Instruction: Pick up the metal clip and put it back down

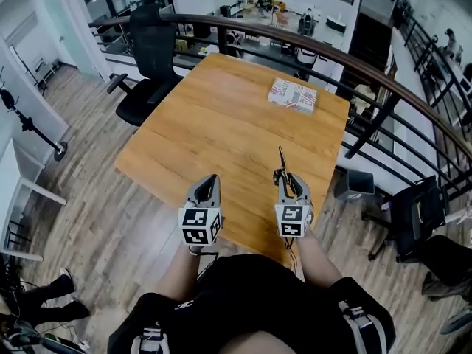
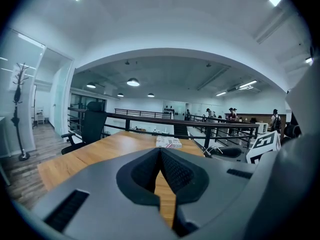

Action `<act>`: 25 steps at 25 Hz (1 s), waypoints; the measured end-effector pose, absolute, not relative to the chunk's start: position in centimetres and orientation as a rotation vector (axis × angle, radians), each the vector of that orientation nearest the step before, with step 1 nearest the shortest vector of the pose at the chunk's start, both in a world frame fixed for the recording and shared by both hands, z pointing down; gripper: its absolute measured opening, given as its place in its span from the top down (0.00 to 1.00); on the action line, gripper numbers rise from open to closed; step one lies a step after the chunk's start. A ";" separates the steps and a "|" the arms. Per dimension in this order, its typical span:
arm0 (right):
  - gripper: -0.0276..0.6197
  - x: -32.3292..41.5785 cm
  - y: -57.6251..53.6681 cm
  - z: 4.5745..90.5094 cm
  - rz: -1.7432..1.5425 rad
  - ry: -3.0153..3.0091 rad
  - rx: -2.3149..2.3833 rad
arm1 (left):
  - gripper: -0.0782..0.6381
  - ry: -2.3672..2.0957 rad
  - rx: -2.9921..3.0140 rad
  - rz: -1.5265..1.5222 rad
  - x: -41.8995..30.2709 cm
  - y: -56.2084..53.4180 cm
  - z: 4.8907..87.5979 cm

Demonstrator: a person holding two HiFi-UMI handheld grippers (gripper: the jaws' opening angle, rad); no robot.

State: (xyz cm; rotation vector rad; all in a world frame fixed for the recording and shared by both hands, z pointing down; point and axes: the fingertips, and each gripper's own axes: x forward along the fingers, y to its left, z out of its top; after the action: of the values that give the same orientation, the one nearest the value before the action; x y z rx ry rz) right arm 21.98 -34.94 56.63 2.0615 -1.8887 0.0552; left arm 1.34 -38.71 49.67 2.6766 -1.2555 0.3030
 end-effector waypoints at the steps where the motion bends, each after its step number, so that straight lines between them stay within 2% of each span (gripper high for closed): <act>1: 0.80 22.1 -35.1 57.6 0.064 -1.861 2.046 | 0.87 -1.257 2.675 0.309 1.3 -38.8 49.8; 23: 0.80 20.1 -33.0 76.5 0.281 -1.651 1.504 | 0.88 -1.303 2.618 0.340 0.3 -39.5 50.9; 25: 0.69 19.6 -32.9 77.3 0.343 -1.697 1.480 | 0.87 -1.301 2.621 0.343 0.5 -39.4 50.9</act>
State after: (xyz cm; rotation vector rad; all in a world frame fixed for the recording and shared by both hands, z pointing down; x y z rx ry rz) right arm 19.56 -32.92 77.25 1.4805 -1.6975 0.3426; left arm 0.53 -39.36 50.91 2.6208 -1.3011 0.3428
